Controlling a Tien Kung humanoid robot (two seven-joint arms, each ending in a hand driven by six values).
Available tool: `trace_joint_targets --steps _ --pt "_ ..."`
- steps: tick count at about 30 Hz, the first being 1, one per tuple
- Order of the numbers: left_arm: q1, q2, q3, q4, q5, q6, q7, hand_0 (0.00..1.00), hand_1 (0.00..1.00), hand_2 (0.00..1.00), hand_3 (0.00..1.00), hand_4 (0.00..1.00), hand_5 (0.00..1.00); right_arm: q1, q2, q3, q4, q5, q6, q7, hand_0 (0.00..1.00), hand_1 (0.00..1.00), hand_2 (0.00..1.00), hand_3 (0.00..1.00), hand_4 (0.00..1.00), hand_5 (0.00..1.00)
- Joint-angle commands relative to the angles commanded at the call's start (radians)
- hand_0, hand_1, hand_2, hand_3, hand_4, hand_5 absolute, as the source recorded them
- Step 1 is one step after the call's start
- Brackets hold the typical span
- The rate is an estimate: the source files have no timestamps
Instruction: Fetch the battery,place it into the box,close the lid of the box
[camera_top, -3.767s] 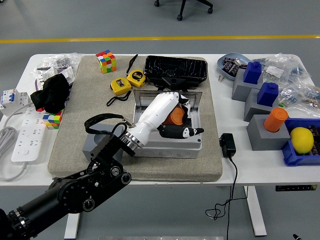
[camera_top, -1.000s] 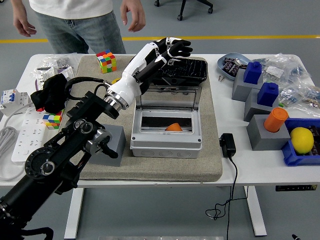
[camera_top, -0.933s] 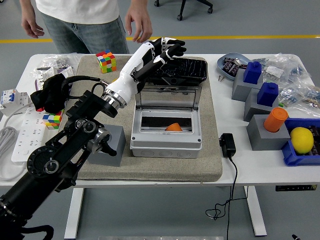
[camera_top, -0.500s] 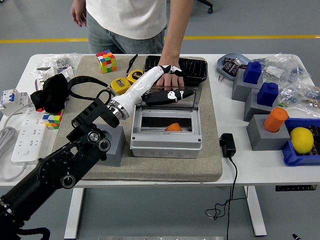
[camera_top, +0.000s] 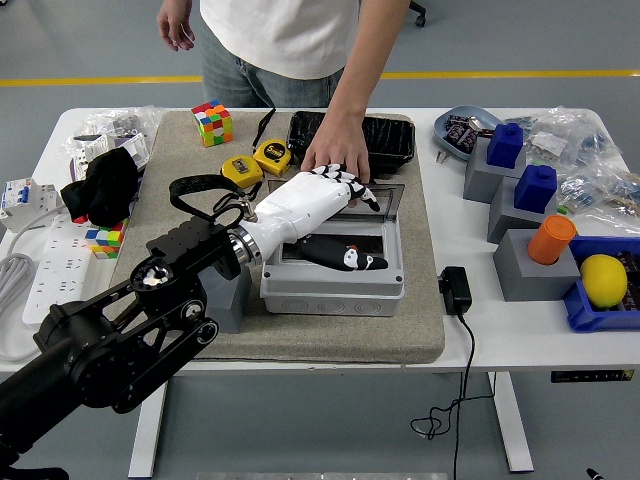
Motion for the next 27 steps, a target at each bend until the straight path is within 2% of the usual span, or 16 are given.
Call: trace_joint_targets --steps 8,16,21,22,23,26,27 --pt "-0.007 0.031 0.060 -0.068 -0.037 -0.012 0.008 0.900 0.812 0.719 0.697 0.998 0.821 -0.001 -0.002 -0.003 -0.002 0.002 -0.001 0.000 0.751 0.692 0.705 0.737 0.998 0.998" --pt "-0.015 0.050 0.121 -0.090 -0.078 -0.025 0.009 0.878 0.788 0.709 0.709 0.998 0.823 0.001 -0.003 0.003 0.000 -0.004 -0.001 -0.001 0.751 0.691 0.705 0.736 0.998 0.998" --pt "-0.023 0.052 0.136 -0.115 -0.121 0.005 -0.019 0.878 0.788 0.709 0.709 0.998 0.823 0.002 -0.003 0.000 -0.002 -0.002 -0.002 -0.002 0.751 0.691 0.705 0.736 0.998 0.998" --pt "-0.026 0.051 0.137 -0.116 -0.132 0.018 -0.030 0.814 0.770 0.704 0.713 0.998 0.820 0.002 -0.003 0.000 -0.002 -0.002 -0.002 -0.002 0.751 0.690 0.705 0.737 0.998 0.998" --pt "-0.029 0.048 0.136 -0.115 -0.138 0.028 -0.040 0.814 0.770 0.704 0.713 0.998 0.820 0.003 -0.003 0.000 -0.002 -0.002 -0.002 -0.002 0.751 0.690 0.705 0.737 0.998 0.998" --pt "-0.039 0.035 0.118 -0.094 -0.150 0.062 -0.060 0.814 0.770 0.704 0.713 0.998 0.820 0.004 -0.003 -0.001 -0.001 -0.002 0.000 -0.003 0.751 0.690 0.705 0.737 0.998 0.998" --pt "-0.043 0.023 0.099 -0.070 -0.146 0.085 -0.068 0.814 0.770 0.704 0.713 0.998 0.820 0.004 -0.002 0.000 0.000 -0.003 0.001 -0.003 0.751 0.690 0.705 0.737 0.998 0.998"
